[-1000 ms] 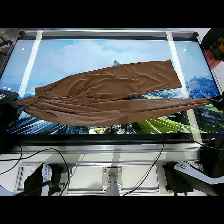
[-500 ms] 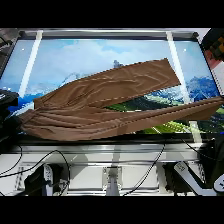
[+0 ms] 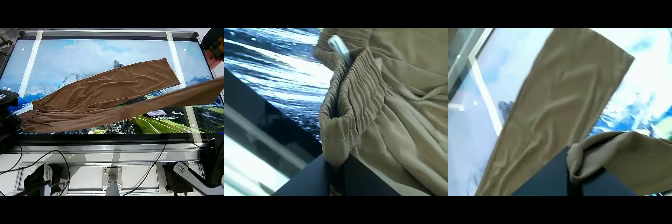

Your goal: Fold the clothes and pants, and hang the long-sleeved shirts on hangers.

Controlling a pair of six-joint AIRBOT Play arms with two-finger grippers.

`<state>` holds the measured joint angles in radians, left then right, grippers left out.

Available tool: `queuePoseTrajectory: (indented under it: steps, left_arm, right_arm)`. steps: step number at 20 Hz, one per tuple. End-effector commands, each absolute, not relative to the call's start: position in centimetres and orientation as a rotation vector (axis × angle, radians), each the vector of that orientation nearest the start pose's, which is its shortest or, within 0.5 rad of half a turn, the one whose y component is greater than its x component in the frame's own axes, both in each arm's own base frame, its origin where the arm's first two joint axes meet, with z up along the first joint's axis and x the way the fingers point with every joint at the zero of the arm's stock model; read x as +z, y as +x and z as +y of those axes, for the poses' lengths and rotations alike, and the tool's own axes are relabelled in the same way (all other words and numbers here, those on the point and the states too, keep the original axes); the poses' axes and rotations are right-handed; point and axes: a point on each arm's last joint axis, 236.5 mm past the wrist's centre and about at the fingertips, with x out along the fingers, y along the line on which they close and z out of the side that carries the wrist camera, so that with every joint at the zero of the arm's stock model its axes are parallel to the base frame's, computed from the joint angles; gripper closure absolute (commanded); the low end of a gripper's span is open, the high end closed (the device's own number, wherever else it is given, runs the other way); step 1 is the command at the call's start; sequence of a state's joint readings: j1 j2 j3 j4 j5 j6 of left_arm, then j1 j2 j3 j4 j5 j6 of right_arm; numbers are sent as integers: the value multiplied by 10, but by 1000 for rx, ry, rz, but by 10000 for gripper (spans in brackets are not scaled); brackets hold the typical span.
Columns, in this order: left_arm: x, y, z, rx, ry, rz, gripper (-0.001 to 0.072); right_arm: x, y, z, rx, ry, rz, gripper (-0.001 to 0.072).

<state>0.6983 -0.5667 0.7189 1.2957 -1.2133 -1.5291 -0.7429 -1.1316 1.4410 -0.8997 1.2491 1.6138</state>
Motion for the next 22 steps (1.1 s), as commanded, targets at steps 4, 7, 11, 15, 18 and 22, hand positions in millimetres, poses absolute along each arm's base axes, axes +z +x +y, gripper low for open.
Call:
queuePoseTrajectory:
  steps: [4,7,11,15,18,22]
  left_arm:
    - [37,294,123,361,-749,855,691]
    - [18,316,121,322,-863,856,691]
    - [9,342,119,279,-974,806,691]
    - [14,354,135,311,-980,725,691]
    - [15,356,140,327,-973,704,691]
    - [9,358,142,336,-986,710,691]
  right_arm:
    - [202,480,-169,-193,939,617,699]
    - [171,510,-173,-217,993,620,699]
    - [141,537,-162,-235,1014,634,700]
    - [119,560,-158,-271,1062,616,700]
    - [104,567,-163,-311,1099,615,701]
    - [94,577,-170,-339,1141,597,702]
